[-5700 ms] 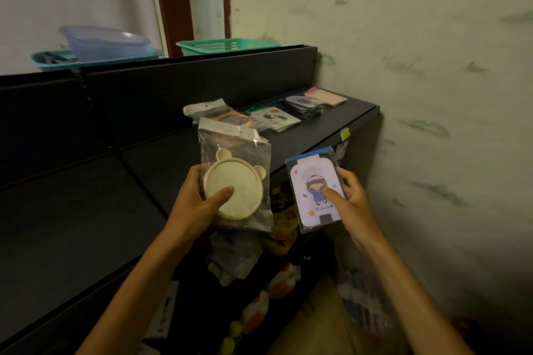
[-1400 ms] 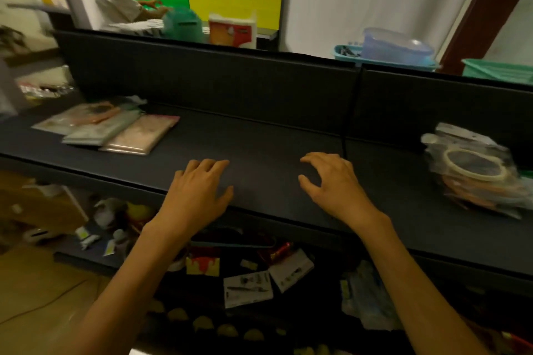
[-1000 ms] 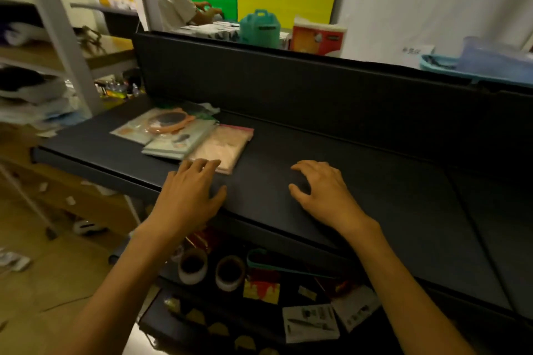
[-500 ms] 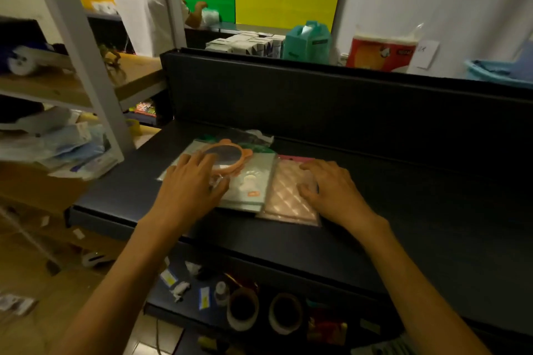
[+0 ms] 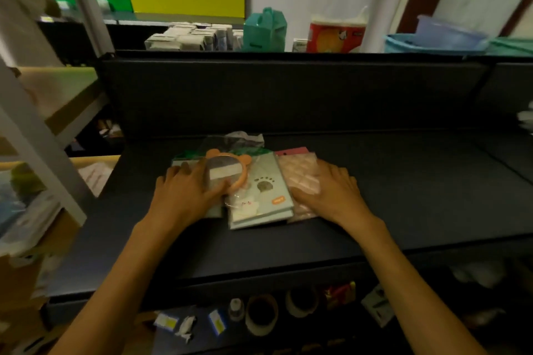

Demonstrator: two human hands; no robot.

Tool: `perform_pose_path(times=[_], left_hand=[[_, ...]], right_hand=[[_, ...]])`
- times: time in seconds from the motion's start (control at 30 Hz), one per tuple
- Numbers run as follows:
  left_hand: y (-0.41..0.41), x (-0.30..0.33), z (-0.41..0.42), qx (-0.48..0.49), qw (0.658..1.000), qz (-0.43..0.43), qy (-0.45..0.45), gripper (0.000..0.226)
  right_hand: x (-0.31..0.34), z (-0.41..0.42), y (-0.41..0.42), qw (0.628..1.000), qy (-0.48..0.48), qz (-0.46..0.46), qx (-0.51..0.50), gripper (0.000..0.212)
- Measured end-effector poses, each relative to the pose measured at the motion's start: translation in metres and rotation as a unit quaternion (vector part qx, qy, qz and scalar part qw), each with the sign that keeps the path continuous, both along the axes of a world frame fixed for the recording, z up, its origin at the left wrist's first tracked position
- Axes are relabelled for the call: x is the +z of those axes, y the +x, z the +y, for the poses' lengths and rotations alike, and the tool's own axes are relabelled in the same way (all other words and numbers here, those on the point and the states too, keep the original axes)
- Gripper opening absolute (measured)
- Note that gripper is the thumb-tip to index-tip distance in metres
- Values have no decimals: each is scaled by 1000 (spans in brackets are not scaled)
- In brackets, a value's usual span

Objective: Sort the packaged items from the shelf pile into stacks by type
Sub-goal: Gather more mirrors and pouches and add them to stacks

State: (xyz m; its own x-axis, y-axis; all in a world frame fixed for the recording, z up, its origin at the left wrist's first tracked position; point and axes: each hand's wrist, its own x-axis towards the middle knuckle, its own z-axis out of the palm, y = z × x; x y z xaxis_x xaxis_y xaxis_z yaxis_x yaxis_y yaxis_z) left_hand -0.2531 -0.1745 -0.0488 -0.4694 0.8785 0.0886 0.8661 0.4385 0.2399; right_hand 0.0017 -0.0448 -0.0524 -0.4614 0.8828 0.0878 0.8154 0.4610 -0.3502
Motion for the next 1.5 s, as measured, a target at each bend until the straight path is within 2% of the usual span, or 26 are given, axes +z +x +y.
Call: perform_pose_path(times=[0.1, 0.2, 0.37, 0.43, 0.53, 0.6, 0.7, 0.9, 1.03, 1.3, 1.5], left_hand=[[-2, -1, 1, -27, 997, -47, 54, 83], [-2, -1, 2, -51, 990, -92, 96, 79], [-3, -1, 5, 0, 970, -158, 186, 98], [-6, 2, 7, 23, 960, -182, 211, 100], [-8, 7, 10, 37, 949, -219, 224, 87], [-7, 11, 12, 37, 938, -258, 229, 77], [-2, 14, 13, 6, 907, -341, 248, 67], [23, 22, 16, -107, 849, -426, 294, 65], [64, 21, 32, -115, 802, -510, 288, 64], [196, 19, 78, -157, 773, -572, 224, 59], [329, 23, 113, -222, 728, -626, 169, 69]], right_hand=[[1, -1, -1, 1000, -22, 3, -21, 99], [0, -1, 1, 995, -53, 71, -53, 109], [1, 3, 8, 978, -89, 158, -99, 115], [3, 5, 13, 970, -99, 191, -109, 108], [5, 3, 21, 952, -124, 264, -95, 83], [8, 1, 29, 927, -145, 332, -99, 70], [11, -2, 43, 887, -163, 421, -99, 55], [13, -11, 78, 854, -162, 482, -107, 45], [13, -15, 112, 842, -115, 515, -116, 51], [16, -15, 233, 818, -65, 552, -147, 52], [17, -2, 365, 806, -34, 564, -174, 51]])
